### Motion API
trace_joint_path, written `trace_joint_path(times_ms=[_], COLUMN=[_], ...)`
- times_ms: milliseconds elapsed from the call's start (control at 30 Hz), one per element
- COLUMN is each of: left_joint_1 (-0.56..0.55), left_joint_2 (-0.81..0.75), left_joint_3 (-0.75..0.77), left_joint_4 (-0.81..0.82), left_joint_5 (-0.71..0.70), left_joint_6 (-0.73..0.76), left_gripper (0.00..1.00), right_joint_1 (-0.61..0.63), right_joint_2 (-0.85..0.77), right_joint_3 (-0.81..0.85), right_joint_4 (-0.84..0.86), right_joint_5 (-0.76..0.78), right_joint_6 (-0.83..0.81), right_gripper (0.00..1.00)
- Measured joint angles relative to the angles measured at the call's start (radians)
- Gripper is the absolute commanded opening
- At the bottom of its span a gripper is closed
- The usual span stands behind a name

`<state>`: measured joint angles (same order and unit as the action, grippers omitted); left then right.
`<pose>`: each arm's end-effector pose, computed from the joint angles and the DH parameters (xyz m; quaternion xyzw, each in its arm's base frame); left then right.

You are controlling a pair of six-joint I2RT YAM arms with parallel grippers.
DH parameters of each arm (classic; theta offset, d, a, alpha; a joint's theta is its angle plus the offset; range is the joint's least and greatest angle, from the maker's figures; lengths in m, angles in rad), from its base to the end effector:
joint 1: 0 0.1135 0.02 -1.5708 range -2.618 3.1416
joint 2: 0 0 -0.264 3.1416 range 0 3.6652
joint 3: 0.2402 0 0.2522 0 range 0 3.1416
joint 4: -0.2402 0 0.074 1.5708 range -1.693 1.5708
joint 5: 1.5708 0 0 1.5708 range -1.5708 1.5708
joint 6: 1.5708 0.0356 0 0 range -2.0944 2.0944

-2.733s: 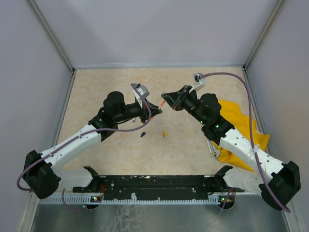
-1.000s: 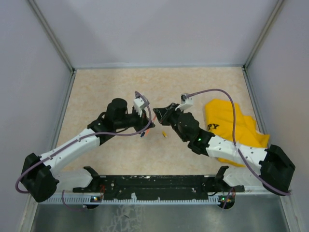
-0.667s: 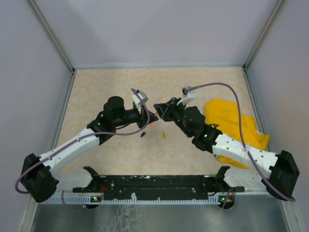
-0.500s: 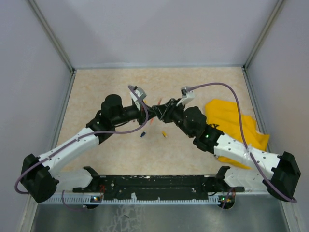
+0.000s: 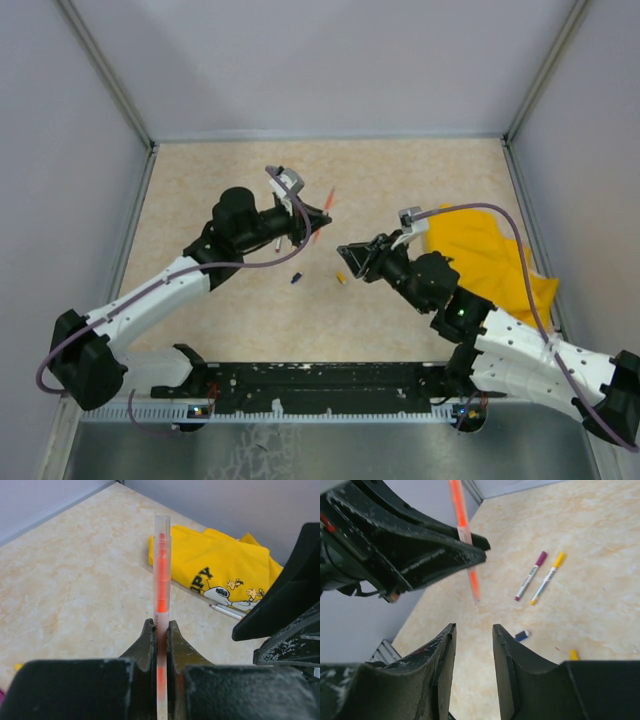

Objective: Insert the pens into the pen caps
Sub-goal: Press the pen cap onto the pen, then place the pen at the center of the board.

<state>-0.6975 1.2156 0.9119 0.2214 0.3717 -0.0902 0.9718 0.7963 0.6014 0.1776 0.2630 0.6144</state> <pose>0.2114 -0.1941 0.3362 0.3356 0.6524 -0.3810 0.5626 0.1180 0.1564 0.3117 -0.0352 0.7121 0.4295 0.5542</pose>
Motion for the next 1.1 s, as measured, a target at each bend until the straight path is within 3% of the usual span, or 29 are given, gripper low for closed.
trace_joint_path(times_ms=[333, 567, 900, 1100], left_joint_1=[0.000, 0.000, 0.005, 0.098], left_joint_2=[0.170, 0.314, 0.550, 0.589], left_joint_3=[0.131, 0.210, 0.440, 0.479], left_joint_4=[-0.149, -0.307, -0.528, -0.632], left_joint_5=[-0.040, -0.162, -0.418, -0.493], left_joint_6=[-0.038, -0.113, -0.160, -0.159], left_gripper=[0.00, 0.00, 0.00, 0.00], right_joint_1=[0.000, 0.000, 0.000, 0.000], right_joint_2=[-0.174, -0.154, -0.061, -0.055], right_joint_3=[-0.143, -0.172, -0.171, -0.171], right_joint_4=[-0.186, -0.254, -0.306, -0.315], right_joint_5=[0.179, 0.207, 0.207, 0.207], right_joint_6=[0.043, 0.077, 0.098, 0.097], right_gripper=[0.35, 0.35, 0.35, 0.35])
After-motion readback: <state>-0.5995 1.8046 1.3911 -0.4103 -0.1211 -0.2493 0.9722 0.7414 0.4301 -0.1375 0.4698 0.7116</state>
